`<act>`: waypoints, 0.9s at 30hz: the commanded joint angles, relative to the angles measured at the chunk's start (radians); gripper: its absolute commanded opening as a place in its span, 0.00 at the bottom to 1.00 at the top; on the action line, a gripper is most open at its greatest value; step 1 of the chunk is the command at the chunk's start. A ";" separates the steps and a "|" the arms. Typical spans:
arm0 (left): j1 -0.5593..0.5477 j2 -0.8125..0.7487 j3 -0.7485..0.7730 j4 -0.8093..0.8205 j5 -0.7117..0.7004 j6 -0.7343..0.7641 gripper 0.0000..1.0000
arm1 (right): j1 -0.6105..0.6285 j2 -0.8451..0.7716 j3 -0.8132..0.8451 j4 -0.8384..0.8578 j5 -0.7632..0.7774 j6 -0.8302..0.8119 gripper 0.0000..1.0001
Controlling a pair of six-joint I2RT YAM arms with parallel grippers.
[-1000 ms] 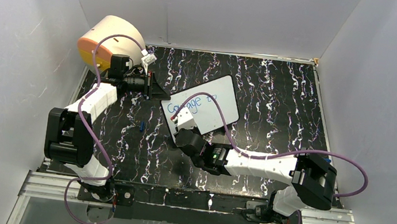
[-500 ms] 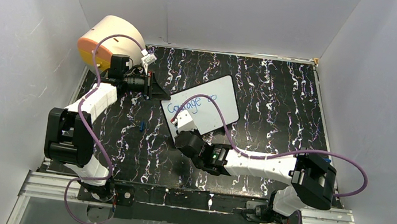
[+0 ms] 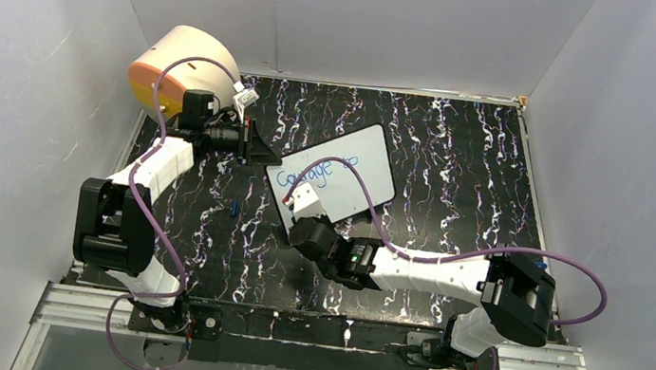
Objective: Write a sentence on the whiteboard
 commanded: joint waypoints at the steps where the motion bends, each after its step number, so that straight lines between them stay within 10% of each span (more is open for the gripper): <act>1: -0.009 0.013 -0.005 -0.057 -0.079 0.030 0.00 | -0.004 0.001 0.002 0.062 0.021 0.006 0.00; 27: -0.009 0.014 -0.004 -0.057 -0.074 0.030 0.00 | -0.019 -0.033 -0.008 0.147 0.081 -0.036 0.00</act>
